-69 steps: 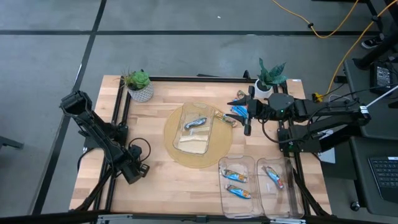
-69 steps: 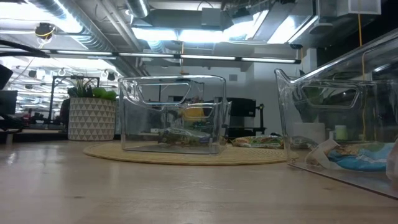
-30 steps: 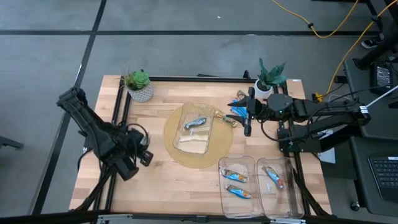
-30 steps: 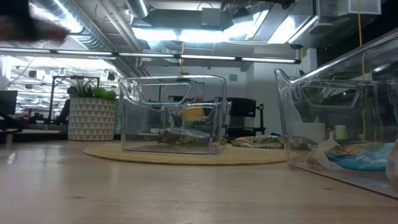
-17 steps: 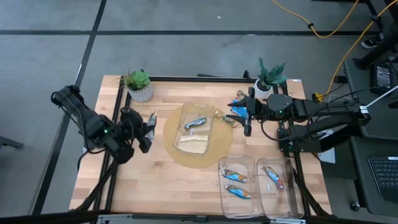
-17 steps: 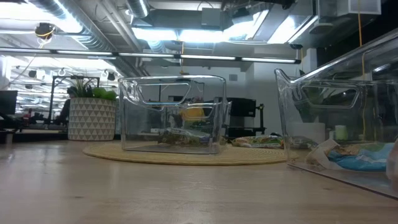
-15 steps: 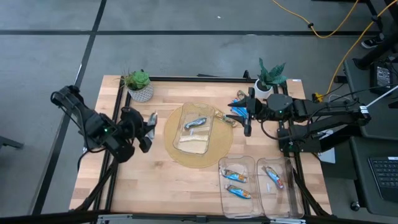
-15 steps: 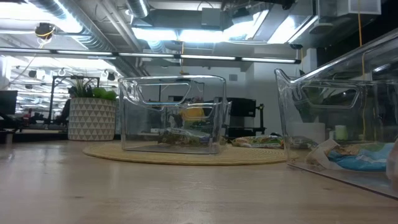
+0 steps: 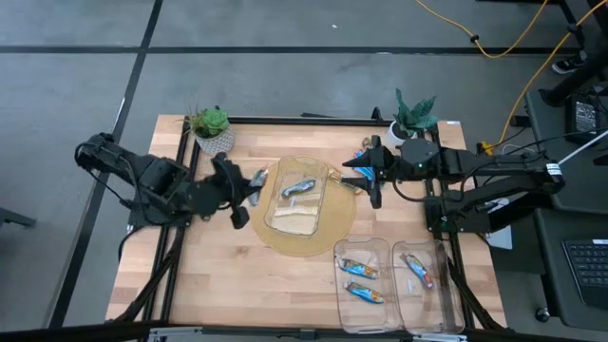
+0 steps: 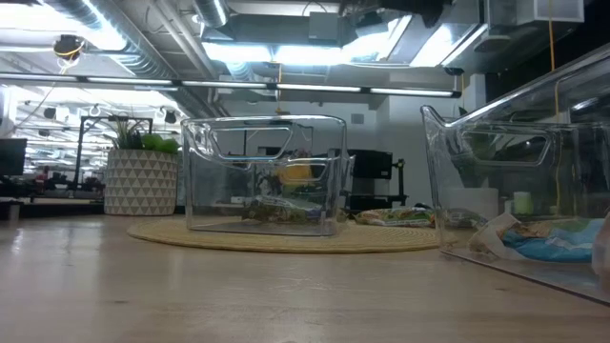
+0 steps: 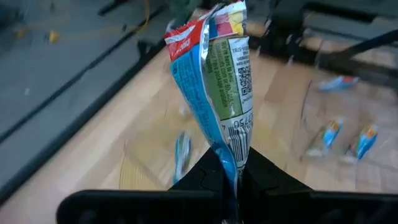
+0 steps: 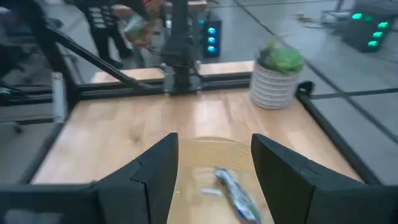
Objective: Pick and place Granola Bars by type
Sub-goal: Put the red granola bar pack into the bottom right transparent bin
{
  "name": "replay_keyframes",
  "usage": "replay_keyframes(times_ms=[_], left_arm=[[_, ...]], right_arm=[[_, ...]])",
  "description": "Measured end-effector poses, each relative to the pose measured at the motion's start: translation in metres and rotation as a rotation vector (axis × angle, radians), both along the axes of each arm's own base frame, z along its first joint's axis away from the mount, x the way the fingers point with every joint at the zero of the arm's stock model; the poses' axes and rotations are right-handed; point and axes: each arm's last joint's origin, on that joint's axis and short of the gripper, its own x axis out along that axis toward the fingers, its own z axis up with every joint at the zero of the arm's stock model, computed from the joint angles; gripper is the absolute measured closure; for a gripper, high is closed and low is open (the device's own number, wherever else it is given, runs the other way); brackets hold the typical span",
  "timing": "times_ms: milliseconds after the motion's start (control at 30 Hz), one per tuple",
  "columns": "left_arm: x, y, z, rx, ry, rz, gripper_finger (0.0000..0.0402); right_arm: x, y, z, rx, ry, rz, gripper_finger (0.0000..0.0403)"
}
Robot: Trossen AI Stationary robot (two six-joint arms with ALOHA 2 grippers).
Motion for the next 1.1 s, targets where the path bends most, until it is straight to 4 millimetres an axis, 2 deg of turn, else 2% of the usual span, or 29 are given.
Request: replay_keyframes(times_ms=[200, 400, 800, 1100], left_arm=[[0.021, 0.022, 0.018, 0.104, -0.109, -0.068, 0.039], [0.035, 0.042, 0.024, 0.132, -0.16, -0.133, 0.0392], [0.074, 0.07, 0.01, 0.158, -0.147, -0.22, 0.039], [0.086, 0.087, 0.006, 0.159, -0.165, -0.269, 0.0389]], right_arm=[[0.01, -0.011, 0.008, -0.008, -0.118, 0.0, 0.0198], [0.018, -0.022, 0.014, -0.008, -0.225, -0.004, 0.0194], [0.037, -0.035, 0.016, 0.063, -0.335, 0.127, 0.0109], [0.052, -0.044, 0.031, 0.034, -0.369, 0.129, 0.0102]])
